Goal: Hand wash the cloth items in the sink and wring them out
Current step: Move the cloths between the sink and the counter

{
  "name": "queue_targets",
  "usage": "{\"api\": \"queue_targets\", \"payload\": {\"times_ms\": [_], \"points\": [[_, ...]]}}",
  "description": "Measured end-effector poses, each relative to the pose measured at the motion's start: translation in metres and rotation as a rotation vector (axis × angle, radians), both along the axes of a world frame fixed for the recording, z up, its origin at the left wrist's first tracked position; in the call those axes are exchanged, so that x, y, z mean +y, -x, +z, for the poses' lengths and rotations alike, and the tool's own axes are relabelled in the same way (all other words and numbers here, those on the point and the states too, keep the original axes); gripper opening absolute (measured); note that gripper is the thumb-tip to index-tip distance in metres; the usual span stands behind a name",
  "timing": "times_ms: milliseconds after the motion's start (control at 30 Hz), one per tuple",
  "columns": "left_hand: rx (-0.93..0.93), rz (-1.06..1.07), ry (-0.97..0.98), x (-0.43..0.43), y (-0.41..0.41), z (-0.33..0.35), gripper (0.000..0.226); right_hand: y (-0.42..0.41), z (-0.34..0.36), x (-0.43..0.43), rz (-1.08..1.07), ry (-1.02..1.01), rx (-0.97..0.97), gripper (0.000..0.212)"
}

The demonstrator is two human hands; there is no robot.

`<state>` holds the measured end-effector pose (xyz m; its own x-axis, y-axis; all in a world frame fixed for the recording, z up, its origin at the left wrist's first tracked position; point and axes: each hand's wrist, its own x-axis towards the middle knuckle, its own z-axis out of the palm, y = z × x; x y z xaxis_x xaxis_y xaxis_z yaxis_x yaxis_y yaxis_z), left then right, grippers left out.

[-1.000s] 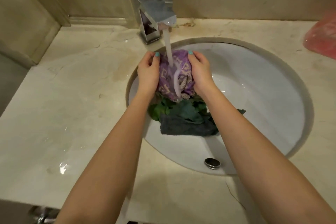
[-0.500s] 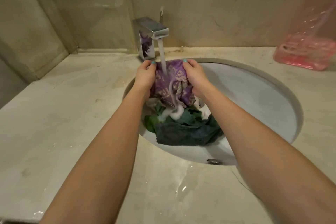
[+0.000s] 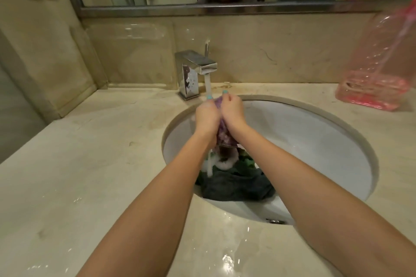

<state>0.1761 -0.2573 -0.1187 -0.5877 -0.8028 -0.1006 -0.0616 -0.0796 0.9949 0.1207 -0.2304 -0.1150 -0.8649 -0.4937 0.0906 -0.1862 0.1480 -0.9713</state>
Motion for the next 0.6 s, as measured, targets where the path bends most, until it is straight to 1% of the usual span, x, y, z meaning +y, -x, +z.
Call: {"api": "queue_targets", "payload": {"times_ms": [67,133,167,200,267,300,333,367,400,467,533,600], "points": [[-0.02,0.015,0.08,-0.002,0.0,0.002,0.021,-0.001,-0.003,-0.001,-0.022,0.007,-0.018,0.034],[-0.093,0.039,0.234,-0.014,-0.002,0.004,0.02,-0.01,-0.005,0.0,0.044,-0.032,0.002,0.035],[-0.116,0.063,0.272,-0.021,-0.003,0.003,0.018,-0.015,-0.005,-0.001,0.084,-0.049,0.011,0.035],[-0.129,0.077,0.273,-0.024,-0.003,0.004,0.018,-0.017,-0.006,-0.002,0.1,-0.073,0.028,0.036],[-0.156,0.045,0.267,-0.022,-0.005,0.004,0.017,-0.013,-0.005,-0.005,0.053,-0.108,0.072,0.038],[-0.149,0.017,0.241,-0.018,-0.006,0.005,0.017,-0.009,-0.004,-0.005,0.01,-0.11,0.084,0.039],[-0.103,-0.008,0.159,-0.014,-0.007,0.005,0.02,-0.004,-0.004,-0.006,-0.025,-0.115,0.071,0.04],[-0.039,-0.031,0.035,-0.013,-0.008,0.005,0.024,0.001,-0.004,-0.005,-0.046,-0.119,0.04,0.04],[0.035,-0.026,-0.072,-0.015,-0.009,0.005,0.027,0.006,-0.005,-0.003,-0.057,-0.123,-0.012,0.038],[0.11,0.019,-0.184,-0.027,-0.012,0.004,0.032,0.014,-0.008,0.001,-0.02,-0.065,-0.16,0.035],[0.073,-0.011,-0.14,-0.037,-0.02,0.005,0.034,0.021,-0.004,0.005,0.071,0.052,-0.294,0.03],[-0.067,-0.138,-0.061,-0.044,-0.03,0.006,0.031,0.026,0.003,0.01,0.152,0.156,-0.36,0.023]]}}
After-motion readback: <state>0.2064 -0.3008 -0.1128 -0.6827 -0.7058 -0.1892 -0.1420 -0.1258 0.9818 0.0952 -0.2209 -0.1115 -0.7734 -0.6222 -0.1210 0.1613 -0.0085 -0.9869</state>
